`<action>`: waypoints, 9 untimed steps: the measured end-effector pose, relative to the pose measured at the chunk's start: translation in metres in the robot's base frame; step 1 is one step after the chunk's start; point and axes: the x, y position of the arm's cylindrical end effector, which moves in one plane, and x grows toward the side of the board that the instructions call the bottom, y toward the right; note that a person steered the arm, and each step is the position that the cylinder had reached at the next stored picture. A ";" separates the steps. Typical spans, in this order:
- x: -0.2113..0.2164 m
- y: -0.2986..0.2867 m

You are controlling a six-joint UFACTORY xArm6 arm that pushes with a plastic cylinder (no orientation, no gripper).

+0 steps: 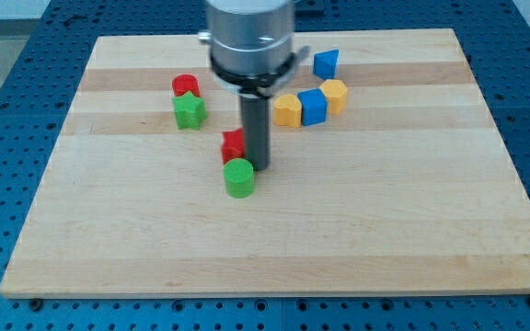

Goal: Push red star to the bottom of green star

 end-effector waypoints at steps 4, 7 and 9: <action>-0.015 -0.065; -0.018 -0.097; -0.018 -0.041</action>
